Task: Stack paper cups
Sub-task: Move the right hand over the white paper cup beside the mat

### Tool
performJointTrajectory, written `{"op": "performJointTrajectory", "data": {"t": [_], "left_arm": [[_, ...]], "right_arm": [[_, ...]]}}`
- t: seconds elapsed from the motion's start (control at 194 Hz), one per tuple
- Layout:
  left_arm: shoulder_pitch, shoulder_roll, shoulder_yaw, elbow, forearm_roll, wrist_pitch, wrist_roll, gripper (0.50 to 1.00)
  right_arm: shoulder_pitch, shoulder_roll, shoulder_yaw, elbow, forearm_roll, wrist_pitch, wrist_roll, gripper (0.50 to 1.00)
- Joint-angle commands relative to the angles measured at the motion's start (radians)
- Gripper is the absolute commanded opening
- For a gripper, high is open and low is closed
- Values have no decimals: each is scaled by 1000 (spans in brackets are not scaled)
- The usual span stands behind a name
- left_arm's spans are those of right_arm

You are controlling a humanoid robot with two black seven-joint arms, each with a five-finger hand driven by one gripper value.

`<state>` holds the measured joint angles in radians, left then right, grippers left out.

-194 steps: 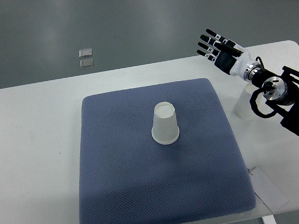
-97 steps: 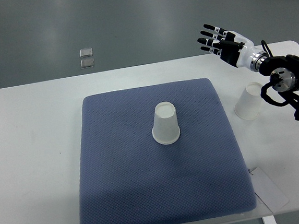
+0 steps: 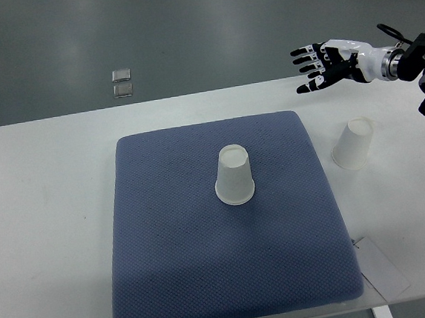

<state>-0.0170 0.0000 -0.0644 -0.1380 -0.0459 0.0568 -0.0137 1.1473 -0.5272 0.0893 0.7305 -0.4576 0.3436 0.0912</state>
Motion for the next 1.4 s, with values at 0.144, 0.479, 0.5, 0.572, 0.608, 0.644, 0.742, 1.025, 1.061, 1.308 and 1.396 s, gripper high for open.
{"op": "performJointTrajectory", "data": {"t": [0.144,0.479,0.5,0.572,0.608,0.644,0.742,1.025,1.061,1.308,1.396], "left_arm": [[0,0,0,0,0,0,0,1000],[-1,0,0,0,0,0,0,1000],[-1,0,0,0,0,0,0,1000],[-1,0,0,0,0,0,0,1000],[-1,0,0,0,0,0,0,1000],[-1,0,0,0,0,0,0,1000],[-1,0,0,0,0,0,0,1000],[-1,0,0,0,0,0,0,1000],[-1,0,0,0,0,0,0,1000],[-1,0,0,0,0,0,0,1000],[-1,0,0,0,0,0,0,1000]], "right_arm": [[181,-42,-289,86,-158,3,-11,913],[497,6,-819,190,-254,43,-80,913],[512,13,-835,191,-254,55,-91,913],[554,27,-870,202,-254,103,-123,913],[568,27,-881,213,-254,117,-136,913],[580,29,-892,222,-253,129,-146,913],[617,56,-931,242,-253,163,-165,913],[629,81,-945,251,-248,195,-171,913],[627,82,-945,251,-248,193,-171,913],[611,87,-945,247,-253,172,-172,913],[600,102,-945,242,-256,152,-172,913]]}}
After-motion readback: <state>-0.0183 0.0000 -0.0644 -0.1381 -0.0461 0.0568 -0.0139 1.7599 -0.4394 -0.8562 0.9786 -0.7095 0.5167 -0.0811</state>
